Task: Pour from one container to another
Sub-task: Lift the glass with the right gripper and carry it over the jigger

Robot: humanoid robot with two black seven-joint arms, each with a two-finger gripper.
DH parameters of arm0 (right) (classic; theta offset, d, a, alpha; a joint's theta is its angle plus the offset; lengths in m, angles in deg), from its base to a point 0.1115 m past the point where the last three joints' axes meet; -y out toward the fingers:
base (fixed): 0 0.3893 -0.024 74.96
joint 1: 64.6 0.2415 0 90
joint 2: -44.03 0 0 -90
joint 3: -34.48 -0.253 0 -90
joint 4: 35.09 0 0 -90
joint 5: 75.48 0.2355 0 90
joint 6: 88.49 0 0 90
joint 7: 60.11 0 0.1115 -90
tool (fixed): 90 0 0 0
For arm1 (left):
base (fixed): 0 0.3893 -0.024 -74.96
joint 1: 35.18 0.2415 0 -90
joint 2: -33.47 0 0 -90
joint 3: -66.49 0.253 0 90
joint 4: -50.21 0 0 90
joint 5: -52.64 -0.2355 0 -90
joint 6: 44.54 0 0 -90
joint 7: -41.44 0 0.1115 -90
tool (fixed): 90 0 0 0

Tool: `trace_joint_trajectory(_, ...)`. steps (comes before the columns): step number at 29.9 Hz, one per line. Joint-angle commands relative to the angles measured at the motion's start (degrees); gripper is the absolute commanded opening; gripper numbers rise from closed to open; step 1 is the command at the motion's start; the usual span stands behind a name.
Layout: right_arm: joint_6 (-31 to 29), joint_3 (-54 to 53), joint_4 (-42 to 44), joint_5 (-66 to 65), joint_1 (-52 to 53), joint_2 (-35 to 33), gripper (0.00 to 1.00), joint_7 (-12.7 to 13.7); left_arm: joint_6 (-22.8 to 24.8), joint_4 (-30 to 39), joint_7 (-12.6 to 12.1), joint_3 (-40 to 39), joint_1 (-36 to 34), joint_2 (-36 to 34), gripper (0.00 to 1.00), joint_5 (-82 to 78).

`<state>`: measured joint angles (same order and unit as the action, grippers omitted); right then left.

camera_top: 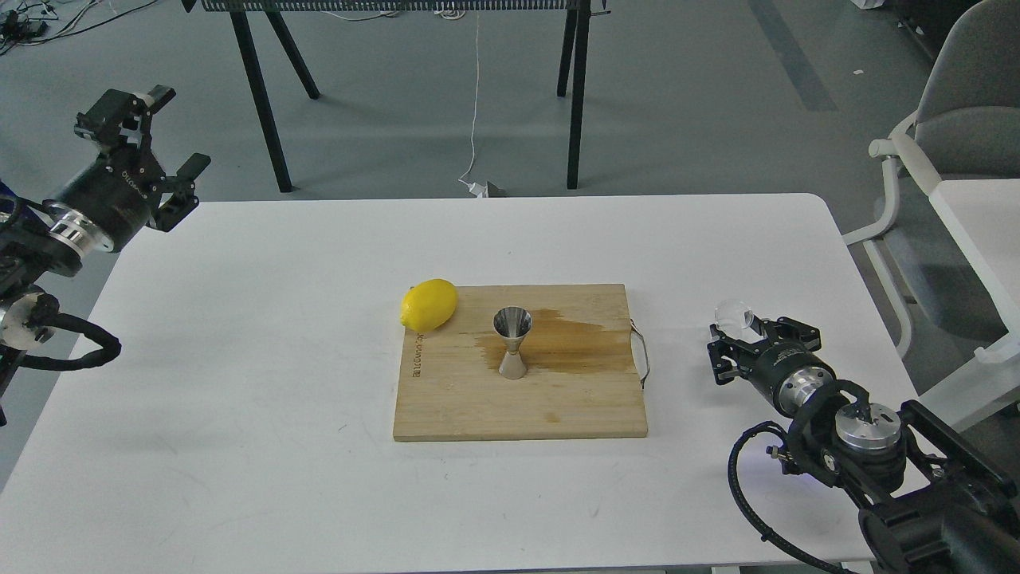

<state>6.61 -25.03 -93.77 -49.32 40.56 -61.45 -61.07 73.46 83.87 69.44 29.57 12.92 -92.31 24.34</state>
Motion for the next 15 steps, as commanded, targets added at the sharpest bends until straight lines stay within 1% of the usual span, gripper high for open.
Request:
trace_joint_trajectory(1, 0.26, 0.01, -1.87, -1.81, -0.04, -0.16, 0.48, 0.00, 0.00, 0.00, 0.00, 0.00, 0.07, 0.01, 1.00, 0.00)
trace_joint_trajectory(6, 0.97, 0.45, -4.42, -5.76, 0.13, -0.25, 0.47, 0.18, 0.00, 0.00, 0.00, -0.09, -0.02, 0.01, 1.00, 0.00)
trace_joint_trajectory(12, 2.20, 3.34, -8.20, -9.81, 1.80, -0.60, 0.47, 0.35, 0.00, 0.00, 0.00, -0.18, 0.07, 1.32, 1.00, 0.70)
trace_joint_trajectory(15, 2.64, 5.10, -8.64, -11.04, 3.20, -0.52, 0.47, 0.35, 0.00, 0.00, 0.00, -0.09, 0.07, 1.32, 1.00, 1.49)
